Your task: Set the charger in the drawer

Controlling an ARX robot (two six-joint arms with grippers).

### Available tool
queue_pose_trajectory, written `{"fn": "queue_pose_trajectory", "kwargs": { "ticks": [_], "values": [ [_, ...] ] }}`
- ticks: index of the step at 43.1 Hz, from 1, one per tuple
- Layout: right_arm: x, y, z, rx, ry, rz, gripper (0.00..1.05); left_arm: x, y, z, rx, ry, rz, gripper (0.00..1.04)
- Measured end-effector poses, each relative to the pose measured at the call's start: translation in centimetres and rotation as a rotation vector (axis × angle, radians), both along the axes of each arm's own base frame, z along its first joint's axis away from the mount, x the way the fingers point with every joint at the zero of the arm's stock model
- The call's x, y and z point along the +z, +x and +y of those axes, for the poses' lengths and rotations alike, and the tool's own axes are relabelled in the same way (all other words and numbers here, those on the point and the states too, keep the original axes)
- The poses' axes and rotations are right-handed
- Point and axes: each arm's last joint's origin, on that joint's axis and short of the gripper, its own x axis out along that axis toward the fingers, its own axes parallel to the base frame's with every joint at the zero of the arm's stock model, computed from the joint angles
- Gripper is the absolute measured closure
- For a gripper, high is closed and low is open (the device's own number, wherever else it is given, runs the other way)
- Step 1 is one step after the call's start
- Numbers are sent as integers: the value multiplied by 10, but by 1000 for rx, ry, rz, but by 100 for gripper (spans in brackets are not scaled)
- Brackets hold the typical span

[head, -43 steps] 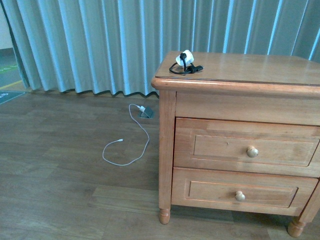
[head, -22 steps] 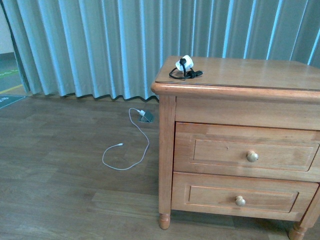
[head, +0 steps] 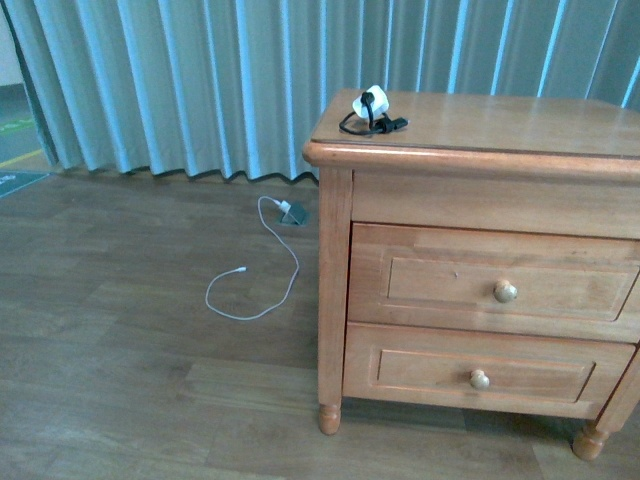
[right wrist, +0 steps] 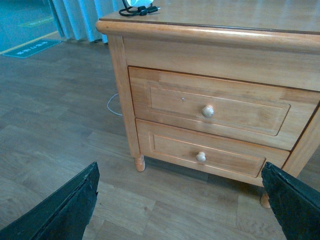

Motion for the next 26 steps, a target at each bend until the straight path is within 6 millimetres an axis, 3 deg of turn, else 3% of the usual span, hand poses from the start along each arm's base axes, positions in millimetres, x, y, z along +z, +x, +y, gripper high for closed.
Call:
{"fn": "queue_pose_trajectory", "kwargs": {
  "ticks": [11, 26],
  "values": [
    [-4, 80, 20, 11, -34, 86, 8, 0, 0, 0, 0, 0, 0, 6],
    [-43, 172, 52, 10, -94, 190, 8, 0, 0, 0, 0, 0, 0, 6]
  ]
}}
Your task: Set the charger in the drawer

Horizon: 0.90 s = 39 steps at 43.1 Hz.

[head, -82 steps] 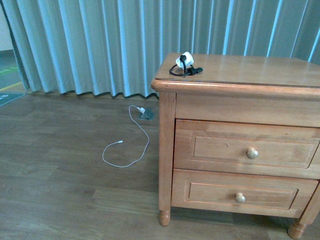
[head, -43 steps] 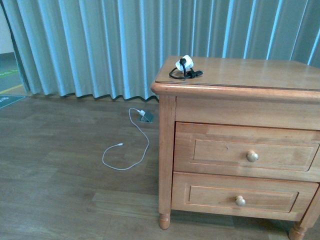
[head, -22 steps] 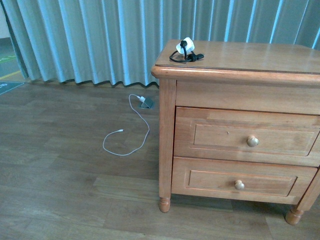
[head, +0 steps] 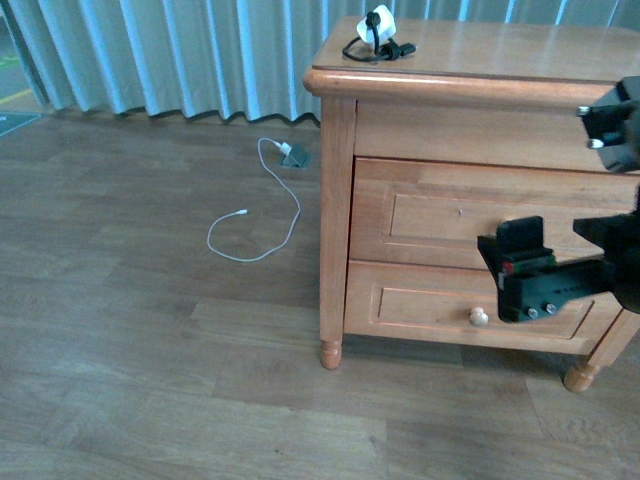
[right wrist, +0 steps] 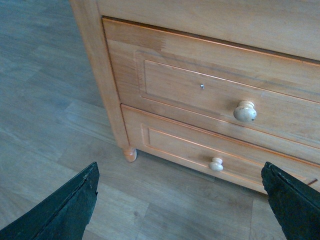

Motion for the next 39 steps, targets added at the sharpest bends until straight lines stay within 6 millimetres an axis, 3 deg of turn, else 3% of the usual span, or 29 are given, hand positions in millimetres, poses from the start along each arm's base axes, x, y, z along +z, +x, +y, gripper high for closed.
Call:
{"fn": "queue_pose_trajectory", "kwargs": {
  "ticks": [11, 23, 30, 39],
  "values": [
    [-29, 60, 4, -75, -45, -10, 8, 0, 0, 0, 0, 0, 0, 6],
    [-60, 109, -2, -211, -81, -9, 8, 0, 0, 0, 0, 0, 0, 6],
    [-70, 127, -4, -255, -86, -20, 8, 0, 0, 0, 0, 0, 0, 6],
    [-76, 137, -7, -279, -81, -18, 8, 0, 0, 0, 0, 0, 0, 6]
  ]
}}
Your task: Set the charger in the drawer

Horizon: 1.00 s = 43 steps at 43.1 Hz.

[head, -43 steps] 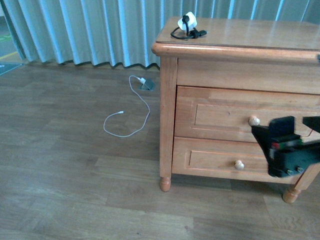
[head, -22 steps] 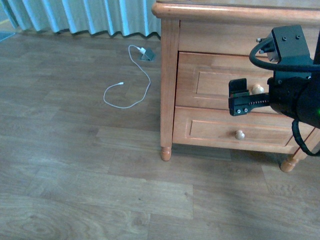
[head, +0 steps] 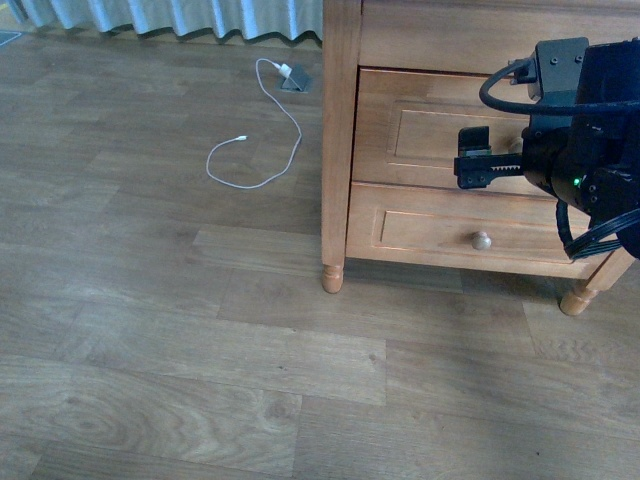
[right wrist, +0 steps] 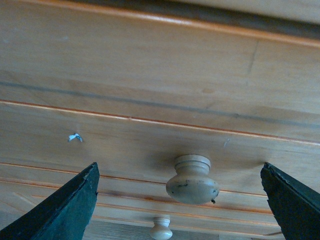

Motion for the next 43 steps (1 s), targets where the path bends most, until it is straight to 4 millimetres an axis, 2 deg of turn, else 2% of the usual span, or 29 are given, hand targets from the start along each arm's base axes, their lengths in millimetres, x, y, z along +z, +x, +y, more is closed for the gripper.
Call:
{"fn": "queue_pose_trajectory", "kwargs": {
  "ticks": [15, 30, 39, 43],
  "values": [
    [-7, 3, 0, -17, -3, 5, 8, 0, 0, 0, 0, 0, 0, 6],
    [-5, 3, 1, -18, 28, -34, 9, 0, 0, 0, 0, 0, 0, 6],
    [-5, 3, 2, -9, 21, -36, 43, 0, 0, 0, 0, 0, 0, 6],
    [-5, 3, 2, -3, 20, -31, 54, 0, 0, 0, 0, 0, 0, 6]
  ]
}}
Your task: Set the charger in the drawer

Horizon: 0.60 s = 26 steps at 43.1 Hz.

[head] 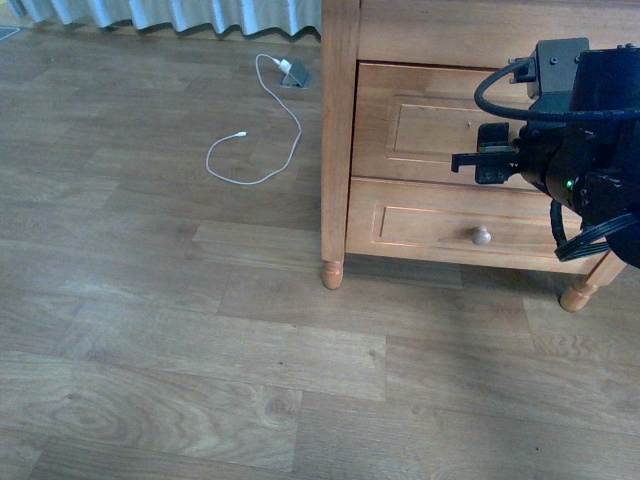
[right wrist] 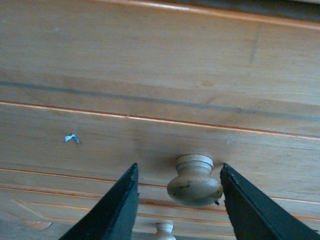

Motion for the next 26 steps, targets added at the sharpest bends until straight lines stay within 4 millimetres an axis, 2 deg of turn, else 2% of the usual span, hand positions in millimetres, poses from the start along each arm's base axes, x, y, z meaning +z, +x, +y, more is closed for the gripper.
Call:
{"fn": "queue_pose_trajectory", "kwargs": {
  "ticks": [7, 20, 26],
  "values": [
    [-1, -1, -3, -1, -9, 9, 80, 0, 0, 0, 0, 0, 0, 6],
    [1, -12, -7, 25, 7, 20, 82, 0, 0, 0, 0, 0, 0, 6],
    [4, -34, -9, 40, 43, 56, 82, 0, 0, 0, 0, 0, 0, 6]
  ]
}}
